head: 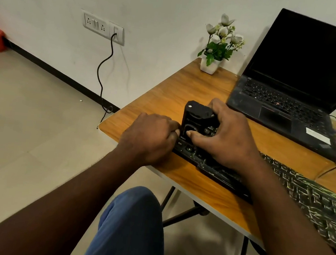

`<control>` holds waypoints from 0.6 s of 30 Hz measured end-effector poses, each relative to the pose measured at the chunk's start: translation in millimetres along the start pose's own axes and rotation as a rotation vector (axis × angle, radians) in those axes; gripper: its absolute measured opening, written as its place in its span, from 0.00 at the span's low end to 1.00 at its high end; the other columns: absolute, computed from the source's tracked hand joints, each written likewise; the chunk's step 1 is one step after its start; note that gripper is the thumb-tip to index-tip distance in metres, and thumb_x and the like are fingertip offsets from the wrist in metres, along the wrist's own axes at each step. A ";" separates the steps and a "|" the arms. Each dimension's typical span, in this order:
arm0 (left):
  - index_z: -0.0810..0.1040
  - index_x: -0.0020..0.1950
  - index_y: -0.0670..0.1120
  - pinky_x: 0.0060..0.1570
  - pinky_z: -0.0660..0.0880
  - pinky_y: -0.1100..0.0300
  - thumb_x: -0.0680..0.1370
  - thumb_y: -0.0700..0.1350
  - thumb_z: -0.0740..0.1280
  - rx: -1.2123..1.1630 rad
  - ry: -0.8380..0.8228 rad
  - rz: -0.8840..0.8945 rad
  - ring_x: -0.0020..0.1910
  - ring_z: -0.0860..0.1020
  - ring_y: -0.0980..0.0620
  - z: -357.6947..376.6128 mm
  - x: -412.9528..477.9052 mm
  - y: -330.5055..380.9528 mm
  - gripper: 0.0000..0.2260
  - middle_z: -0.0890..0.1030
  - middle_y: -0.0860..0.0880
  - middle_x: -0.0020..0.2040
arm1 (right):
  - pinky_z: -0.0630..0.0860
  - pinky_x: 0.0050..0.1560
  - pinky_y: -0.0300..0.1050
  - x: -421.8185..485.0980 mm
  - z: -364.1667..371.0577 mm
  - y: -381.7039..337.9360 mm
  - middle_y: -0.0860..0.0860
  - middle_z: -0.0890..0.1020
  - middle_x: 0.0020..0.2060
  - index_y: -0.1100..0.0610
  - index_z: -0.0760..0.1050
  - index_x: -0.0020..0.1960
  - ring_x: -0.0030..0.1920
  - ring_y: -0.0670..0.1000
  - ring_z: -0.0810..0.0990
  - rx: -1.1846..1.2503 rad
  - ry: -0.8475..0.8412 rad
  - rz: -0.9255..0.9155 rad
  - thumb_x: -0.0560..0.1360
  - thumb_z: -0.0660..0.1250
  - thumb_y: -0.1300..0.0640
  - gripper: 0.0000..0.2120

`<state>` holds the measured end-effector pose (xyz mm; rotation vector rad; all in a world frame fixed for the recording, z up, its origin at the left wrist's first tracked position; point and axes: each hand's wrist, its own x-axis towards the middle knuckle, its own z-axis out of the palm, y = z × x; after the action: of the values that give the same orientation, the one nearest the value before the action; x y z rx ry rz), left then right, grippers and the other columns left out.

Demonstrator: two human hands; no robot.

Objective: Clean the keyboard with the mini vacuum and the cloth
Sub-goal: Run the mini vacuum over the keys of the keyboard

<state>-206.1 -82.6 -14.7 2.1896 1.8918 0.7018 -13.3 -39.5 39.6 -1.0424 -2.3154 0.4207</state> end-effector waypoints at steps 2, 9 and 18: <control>0.75 0.46 0.57 0.52 0.71 0.47 0.82 0.55 0.51 -0.005 -0.004 0.010 0.42 0.74 0.55 0.6 -0.1 -0.5 0.14 0.76 0.57 0.40 | 0.80 0.41 0.43 -3.0 -10.0 4.7 0.45 0.82 0.45 0.50 0.72 0.51 0.44 0.44 0.82 0.059 -0.042 0.037 0.69 0.79 0.51 0.19; 0.80 0.56 0.53 0.55 0.73 0.45 0.82 0.56 0.49 0.004 -0.012 0.016 0.47 0.78 0.51 3.4 2.3 -4.6 0.20 0.82 0.53 0.48 | 0.78 0.39 0.37 -12.0 -82.3 45.4 0.48 0.83 0.46 0.51 0.76 0.53 0.44 0.45 0.84 0.111 -0.218 0.191 0.68 0.79 0.59 0.18; 0.77 0.53 0.53 0.48 0.71 0.49 0.82 0.59 0.48 0.002 0.016 0.001 0.42 0.76 0.52 5.3 2.9 -2.8 0.20 0.79 0.54 0.43 | 0.84 0.54 0.61 1.6 -57.9 51.7 0.53 0.84 0.50 0.54 0.76 0.58 0.50 0.54 0.86 0.286 -0.199 0.174 0.69 0.81 0.58 0.21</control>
<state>-206.0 -78.3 -19.9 2.1931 1.8999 0.7201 51.1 -1.6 60.9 -1.1014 -2.2521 0.9330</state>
